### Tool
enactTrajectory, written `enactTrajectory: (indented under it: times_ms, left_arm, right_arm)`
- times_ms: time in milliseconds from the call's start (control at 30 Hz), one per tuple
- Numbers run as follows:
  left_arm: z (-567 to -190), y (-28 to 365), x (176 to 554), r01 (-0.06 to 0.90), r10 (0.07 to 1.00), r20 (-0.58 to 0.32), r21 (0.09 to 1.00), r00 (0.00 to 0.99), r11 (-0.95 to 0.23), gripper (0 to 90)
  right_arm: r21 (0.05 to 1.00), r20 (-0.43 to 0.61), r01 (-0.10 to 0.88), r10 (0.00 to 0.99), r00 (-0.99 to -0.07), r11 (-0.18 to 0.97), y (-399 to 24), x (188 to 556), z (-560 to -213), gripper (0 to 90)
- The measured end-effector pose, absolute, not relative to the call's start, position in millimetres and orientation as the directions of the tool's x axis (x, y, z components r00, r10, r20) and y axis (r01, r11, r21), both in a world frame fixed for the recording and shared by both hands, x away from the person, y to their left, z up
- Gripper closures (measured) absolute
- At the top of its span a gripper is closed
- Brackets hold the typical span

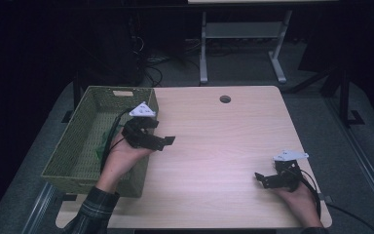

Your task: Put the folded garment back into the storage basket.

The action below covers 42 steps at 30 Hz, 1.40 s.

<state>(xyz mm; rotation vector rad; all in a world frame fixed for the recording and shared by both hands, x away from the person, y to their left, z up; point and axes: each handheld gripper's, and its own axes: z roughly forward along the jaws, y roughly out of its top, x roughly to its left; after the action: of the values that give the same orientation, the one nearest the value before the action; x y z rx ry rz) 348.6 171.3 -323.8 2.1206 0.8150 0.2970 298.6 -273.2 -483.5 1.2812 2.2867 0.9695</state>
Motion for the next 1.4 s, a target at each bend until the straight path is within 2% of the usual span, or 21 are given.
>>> enactTrajectory:
  times_ms: [200,533,867,1100,1400]
  left_arm:
    - [-337,136,344,0.432,0.617,-0.061,0.767,0.785,-0.474,14.3]
    - [-373,106,340,0.434,0.592,-0.068,0.747,0.803,-0.503,14.3]
    - [-420,95,340,0.438,0.587,-0.058,0.726,0.808,-0.531,14.3]
    - [-439,96,341,0.447,0.596,-0.07,0.731,0.8,-0.515,14.3]
    - [-463,92,341,0.449,0.595,-0.035,0.691,0.803,-0.566,14.3]
  right_arm:
    - [0.707,0.03,0.61,0.846,-0.533,0.359,-273,299,-484,3.1]
    - [0.707,0.031,0.61,0.846,-0.532,0.358,-273,299,-484,3.1]
    - [0.706,0.03,0.61,0.846,-0.533,0.359,-273,299,-484,3.1]
    - [0.706,0.03,0.61,0.845,-0.533,0.36,-273,299,-484,3.1]
    - [0.706,0.03,0.61,0.846,-0.533,0.359,-273,299,-484,3.1]
